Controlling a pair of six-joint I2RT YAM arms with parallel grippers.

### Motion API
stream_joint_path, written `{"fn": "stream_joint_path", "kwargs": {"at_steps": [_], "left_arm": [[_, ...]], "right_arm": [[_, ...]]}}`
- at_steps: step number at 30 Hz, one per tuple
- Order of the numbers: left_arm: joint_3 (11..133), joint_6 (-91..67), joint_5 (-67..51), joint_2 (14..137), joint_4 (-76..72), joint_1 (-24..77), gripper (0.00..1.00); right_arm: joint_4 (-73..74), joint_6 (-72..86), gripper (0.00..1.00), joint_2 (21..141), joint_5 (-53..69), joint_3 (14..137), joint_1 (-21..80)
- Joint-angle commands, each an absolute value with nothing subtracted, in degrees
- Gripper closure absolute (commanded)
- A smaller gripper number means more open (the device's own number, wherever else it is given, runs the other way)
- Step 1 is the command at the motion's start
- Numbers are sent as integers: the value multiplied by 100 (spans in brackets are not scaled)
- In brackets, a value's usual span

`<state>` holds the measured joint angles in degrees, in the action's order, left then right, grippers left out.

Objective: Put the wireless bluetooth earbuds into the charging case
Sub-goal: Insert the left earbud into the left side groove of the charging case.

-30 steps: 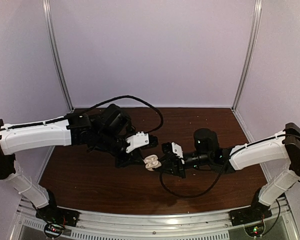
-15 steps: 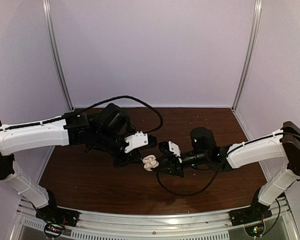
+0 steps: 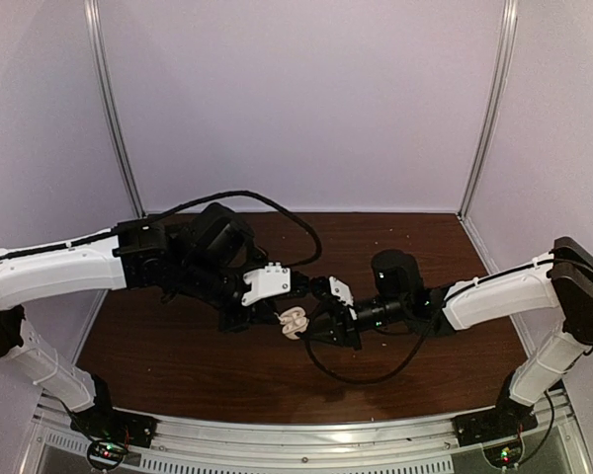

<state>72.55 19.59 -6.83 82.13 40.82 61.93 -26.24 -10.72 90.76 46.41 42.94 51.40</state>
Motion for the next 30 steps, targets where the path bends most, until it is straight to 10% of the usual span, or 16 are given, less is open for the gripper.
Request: {"fn": "stream_joint_path", "kwargs": {"at_steps": [1, 30], "left_arm": [[7383, 2129, -904, 8243, 4052, 6229, 93], [6935, 2628, -369, 8231, 4052, 6573, 95]], "right_arm": [[-2620, -1009, 100, 9095, 4761, 4457, 5115], [-2893, -659, 100, 9213, 5417, 4438, 5112]]}}
